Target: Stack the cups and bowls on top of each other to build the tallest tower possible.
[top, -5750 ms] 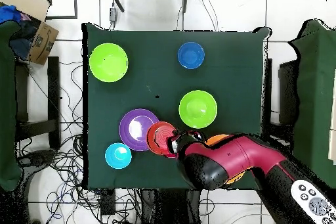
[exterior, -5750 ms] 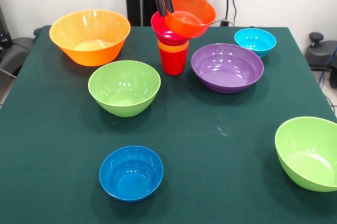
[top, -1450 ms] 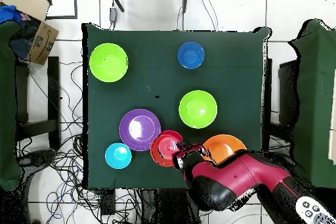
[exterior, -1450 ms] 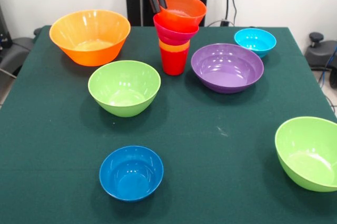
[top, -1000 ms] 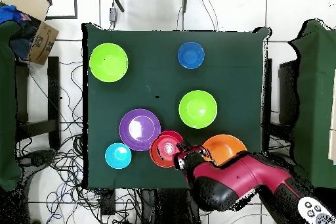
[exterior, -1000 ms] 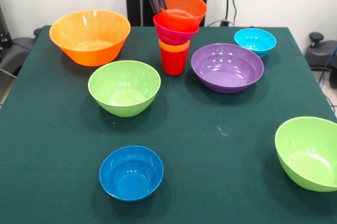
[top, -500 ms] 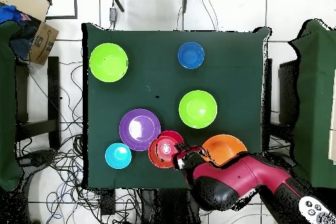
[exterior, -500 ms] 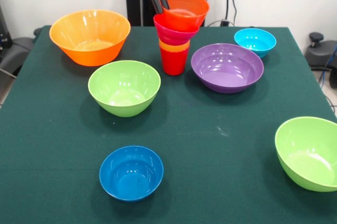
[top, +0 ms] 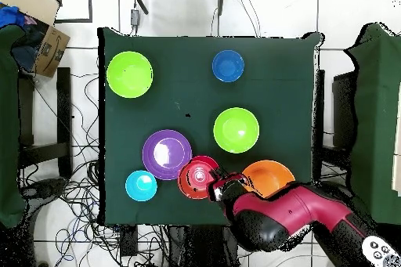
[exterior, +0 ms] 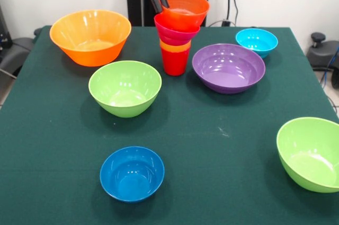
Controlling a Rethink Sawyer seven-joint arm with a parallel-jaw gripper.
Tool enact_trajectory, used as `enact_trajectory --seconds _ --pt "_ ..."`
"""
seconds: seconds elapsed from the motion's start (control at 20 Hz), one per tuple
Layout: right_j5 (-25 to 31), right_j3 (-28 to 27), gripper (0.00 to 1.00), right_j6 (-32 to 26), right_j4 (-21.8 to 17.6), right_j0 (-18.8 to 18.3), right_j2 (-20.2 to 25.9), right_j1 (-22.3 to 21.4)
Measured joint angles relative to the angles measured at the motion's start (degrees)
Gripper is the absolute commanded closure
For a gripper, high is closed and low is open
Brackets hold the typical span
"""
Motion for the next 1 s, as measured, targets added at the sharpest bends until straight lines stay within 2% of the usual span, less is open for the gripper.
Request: enact_trajectory --seconds 0.4,1.0 --pt "2.3 -0.5 1.0 0.0 2.6 -1.5 2.5 0.0" --pt "4.9 -1.6 1.0 0.0 2.8 -3.0 3.8 0.1"
